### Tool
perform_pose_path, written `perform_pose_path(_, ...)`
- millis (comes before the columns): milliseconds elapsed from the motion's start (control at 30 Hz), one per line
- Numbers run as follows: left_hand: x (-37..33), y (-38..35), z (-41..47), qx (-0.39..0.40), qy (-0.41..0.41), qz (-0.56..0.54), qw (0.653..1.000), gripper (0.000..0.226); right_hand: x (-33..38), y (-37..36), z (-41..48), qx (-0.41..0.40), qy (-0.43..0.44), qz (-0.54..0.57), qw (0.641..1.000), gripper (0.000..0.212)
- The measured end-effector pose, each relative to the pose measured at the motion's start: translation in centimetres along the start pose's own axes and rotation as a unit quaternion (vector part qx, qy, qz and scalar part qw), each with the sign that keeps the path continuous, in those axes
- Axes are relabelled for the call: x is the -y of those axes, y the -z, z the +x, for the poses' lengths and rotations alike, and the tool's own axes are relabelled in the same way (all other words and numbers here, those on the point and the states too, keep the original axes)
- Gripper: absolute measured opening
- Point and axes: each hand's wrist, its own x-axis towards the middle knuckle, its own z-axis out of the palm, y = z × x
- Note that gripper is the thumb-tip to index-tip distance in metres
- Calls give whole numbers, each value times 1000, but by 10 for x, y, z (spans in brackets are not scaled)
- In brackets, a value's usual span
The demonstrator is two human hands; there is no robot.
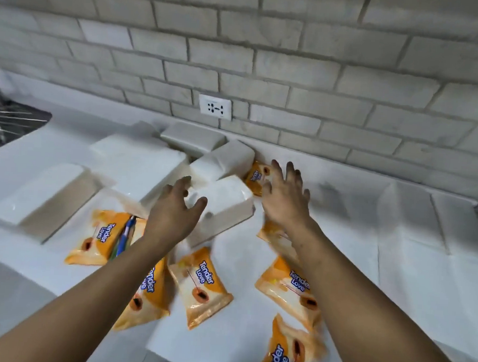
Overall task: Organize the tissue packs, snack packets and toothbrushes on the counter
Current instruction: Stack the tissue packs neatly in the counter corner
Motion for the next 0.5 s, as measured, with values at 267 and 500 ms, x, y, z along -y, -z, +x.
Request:
perform_pose_path(267,47,11,0,20,85,-31,996,72,32,-64,15,54,8,24,998,67)
perform_pose_path(500,57,2,7,93,118,-76,986,62,41,-90,18,80,-95,173,977,75)
